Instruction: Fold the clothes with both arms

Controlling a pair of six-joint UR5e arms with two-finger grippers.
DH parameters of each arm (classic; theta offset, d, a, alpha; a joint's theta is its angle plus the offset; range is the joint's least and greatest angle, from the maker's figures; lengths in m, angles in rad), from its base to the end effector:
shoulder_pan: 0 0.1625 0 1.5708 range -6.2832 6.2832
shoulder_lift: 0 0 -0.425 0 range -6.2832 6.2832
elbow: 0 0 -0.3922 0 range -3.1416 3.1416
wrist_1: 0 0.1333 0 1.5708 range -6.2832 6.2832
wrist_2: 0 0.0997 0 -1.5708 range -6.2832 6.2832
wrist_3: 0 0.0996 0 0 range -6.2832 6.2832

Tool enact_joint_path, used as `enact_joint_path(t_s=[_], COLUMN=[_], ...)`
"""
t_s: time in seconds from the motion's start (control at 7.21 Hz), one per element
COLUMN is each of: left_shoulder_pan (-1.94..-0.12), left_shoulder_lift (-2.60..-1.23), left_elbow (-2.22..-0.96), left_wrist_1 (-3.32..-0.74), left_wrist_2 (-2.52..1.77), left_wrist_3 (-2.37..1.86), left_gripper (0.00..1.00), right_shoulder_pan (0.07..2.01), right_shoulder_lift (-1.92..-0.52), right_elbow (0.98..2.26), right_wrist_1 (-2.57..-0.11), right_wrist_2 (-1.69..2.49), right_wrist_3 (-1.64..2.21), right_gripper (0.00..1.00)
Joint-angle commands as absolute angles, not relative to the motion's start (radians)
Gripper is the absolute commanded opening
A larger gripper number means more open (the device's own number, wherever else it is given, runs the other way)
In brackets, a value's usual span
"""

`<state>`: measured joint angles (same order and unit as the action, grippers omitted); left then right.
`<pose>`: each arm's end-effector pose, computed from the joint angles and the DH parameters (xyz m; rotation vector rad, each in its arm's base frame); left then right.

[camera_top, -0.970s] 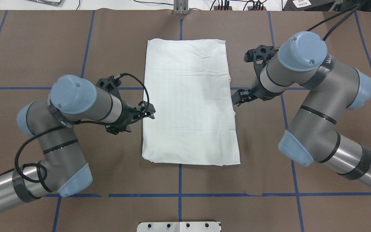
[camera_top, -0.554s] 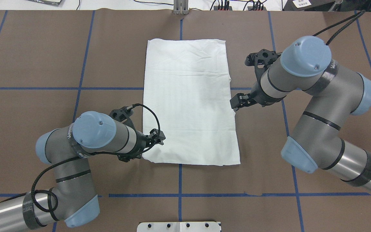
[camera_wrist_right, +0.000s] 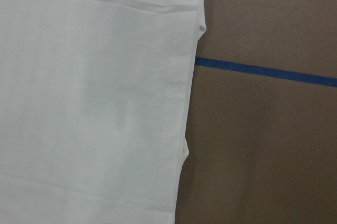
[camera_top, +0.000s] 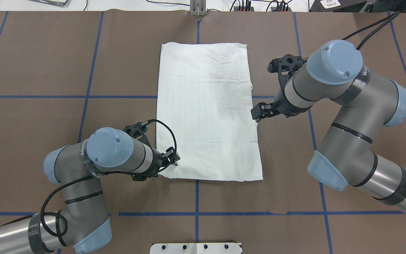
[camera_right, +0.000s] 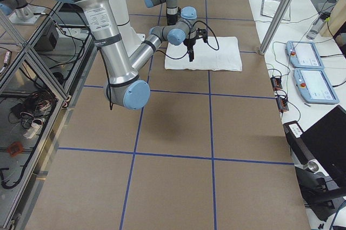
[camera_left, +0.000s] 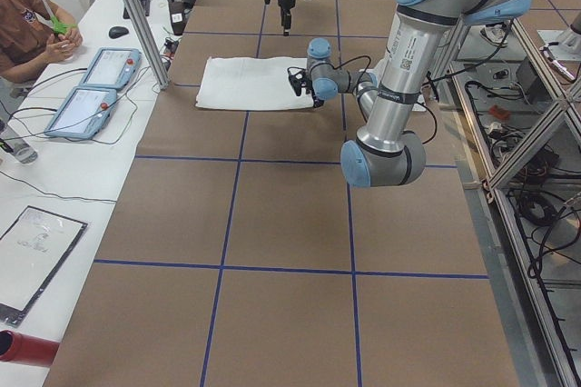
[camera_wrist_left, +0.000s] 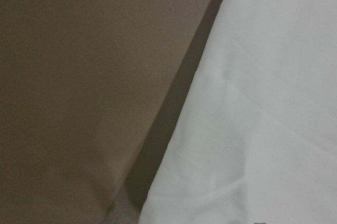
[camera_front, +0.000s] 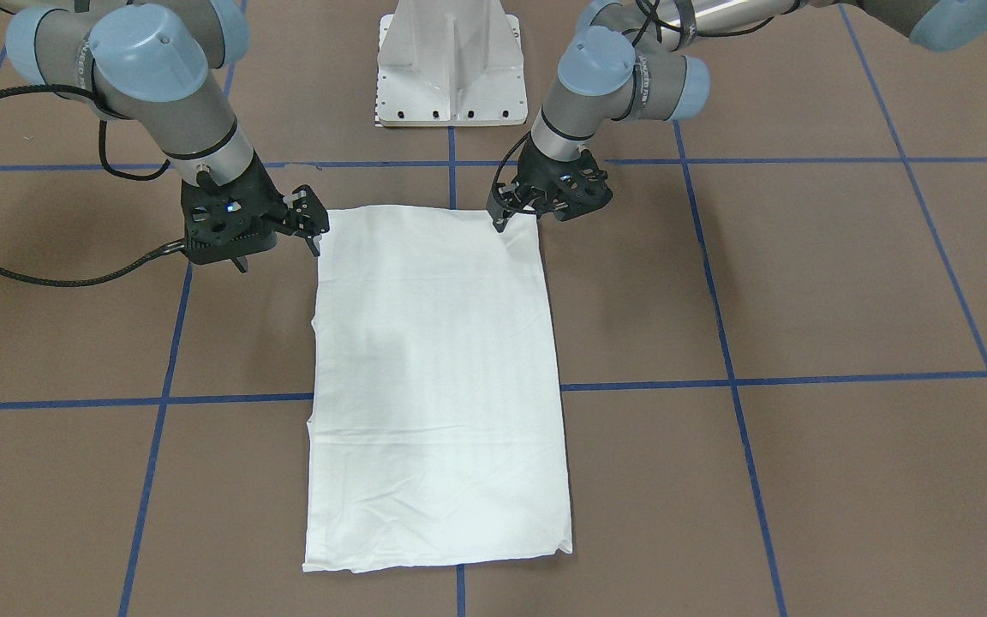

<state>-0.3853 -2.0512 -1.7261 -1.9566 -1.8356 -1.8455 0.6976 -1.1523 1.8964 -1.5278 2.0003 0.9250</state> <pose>0.5584 -0.3422 0.2717 -0.1865 1.0366 -0.4635 -0.3976 -0.4531 0.2785 0.1635 -0.8591 -0.1205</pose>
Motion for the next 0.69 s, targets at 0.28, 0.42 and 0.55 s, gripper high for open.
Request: enact_joint_path(t_s=[0.28,0.42,0.55], left_shoulder_pan=[-0.387,-0.388,-0.388], left_shoulder_lift=[-2.054,-2.054,-2.052], left_elbow=[-1.743,-1.755,-1.762], left_wrist_1=[-1.956,-1.956,-1.956], left_wrist_2=[-1.836,-1.838,-1.839], left_wrist_3=[-1.848,-1.847,-1.847], left_gripper=[0.0,0.0,0.0], right_shoulder_pan=[0.692,0.672,0.629], right_shoulder_lift=[-1.155,-1.155,-1.154], right_elbow=[1.899,1.908,1.919], right_wrist_1=[-1.528,-1.528,-1.526], right_wrist_2=[1.999,1.996,1.987], right_wrist_3=[0.942,1.004,1.117], right_gripper=[1.0,1.0,1.0])
